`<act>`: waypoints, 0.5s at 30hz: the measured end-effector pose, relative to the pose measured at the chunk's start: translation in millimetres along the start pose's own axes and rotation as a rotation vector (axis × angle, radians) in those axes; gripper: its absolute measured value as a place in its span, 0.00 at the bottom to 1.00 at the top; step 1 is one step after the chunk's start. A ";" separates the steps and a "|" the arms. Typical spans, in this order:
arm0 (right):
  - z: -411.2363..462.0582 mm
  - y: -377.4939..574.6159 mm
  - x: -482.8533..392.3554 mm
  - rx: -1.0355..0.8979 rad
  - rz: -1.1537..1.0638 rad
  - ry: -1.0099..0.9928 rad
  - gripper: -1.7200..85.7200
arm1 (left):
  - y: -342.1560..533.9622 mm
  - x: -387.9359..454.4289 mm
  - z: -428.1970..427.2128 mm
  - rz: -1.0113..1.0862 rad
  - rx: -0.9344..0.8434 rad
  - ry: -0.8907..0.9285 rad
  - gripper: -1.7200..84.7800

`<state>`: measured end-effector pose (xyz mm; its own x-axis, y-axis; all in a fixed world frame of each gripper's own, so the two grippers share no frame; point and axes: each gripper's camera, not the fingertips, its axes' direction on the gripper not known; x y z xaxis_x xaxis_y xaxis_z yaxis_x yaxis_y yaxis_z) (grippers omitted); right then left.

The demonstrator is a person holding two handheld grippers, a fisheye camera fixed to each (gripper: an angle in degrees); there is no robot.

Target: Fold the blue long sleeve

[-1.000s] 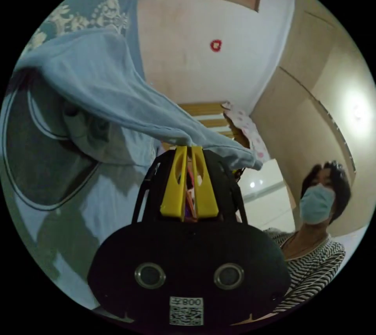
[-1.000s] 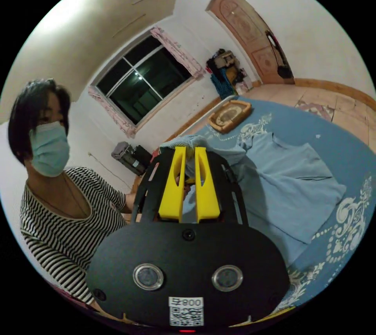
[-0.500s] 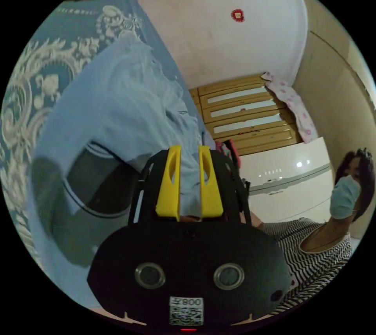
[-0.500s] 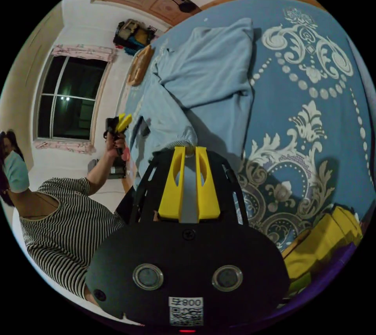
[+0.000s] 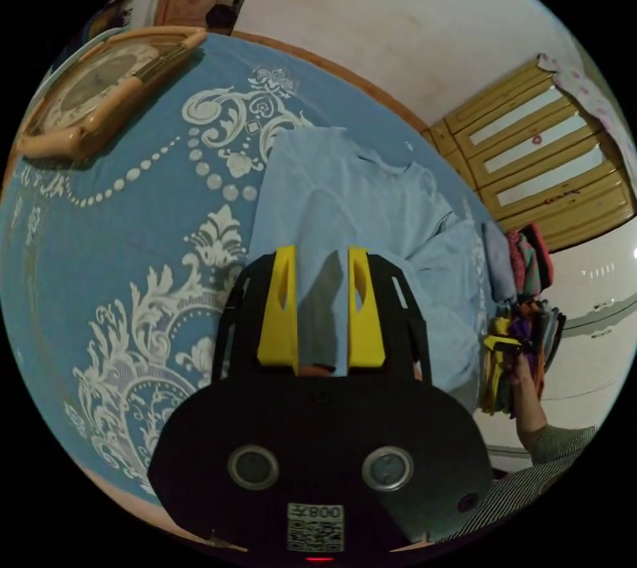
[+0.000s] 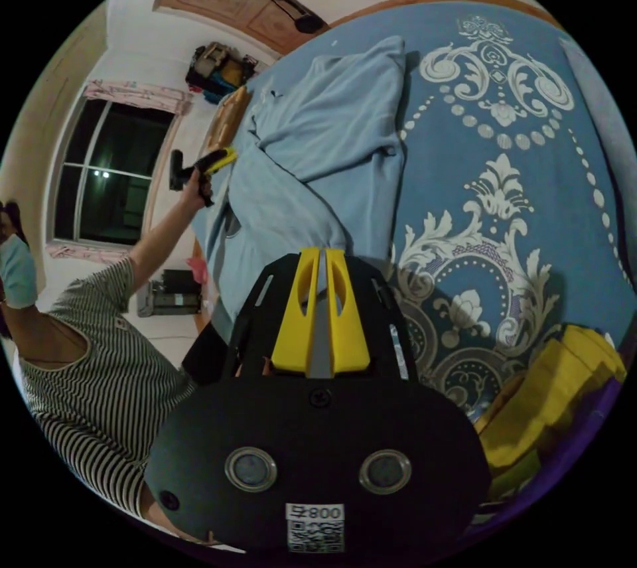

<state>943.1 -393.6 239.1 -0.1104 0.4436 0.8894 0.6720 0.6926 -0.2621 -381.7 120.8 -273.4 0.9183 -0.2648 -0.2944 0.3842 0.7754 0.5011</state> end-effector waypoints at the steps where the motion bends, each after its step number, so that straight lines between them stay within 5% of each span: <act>1: 11.5 -6.5 1.6 -0.022 0.000 0.043 0.03 | -7.8 1.3 10.4 0.008 -0.030 -0.051 0.12; 15: 81.2 -69.9 -10.6 0.110 -0.114 0.133 0.02 | -44.5 -15.3 -51.2 0.083 0.052 -0.262 0.06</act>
<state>837.9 -400.5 217.5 -0.0789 0.2849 0.9553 0.5758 0.7953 -0.1897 -417.8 119.7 -332.9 0.9376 -0.3461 -0.0340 0.3051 0.7717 0.5580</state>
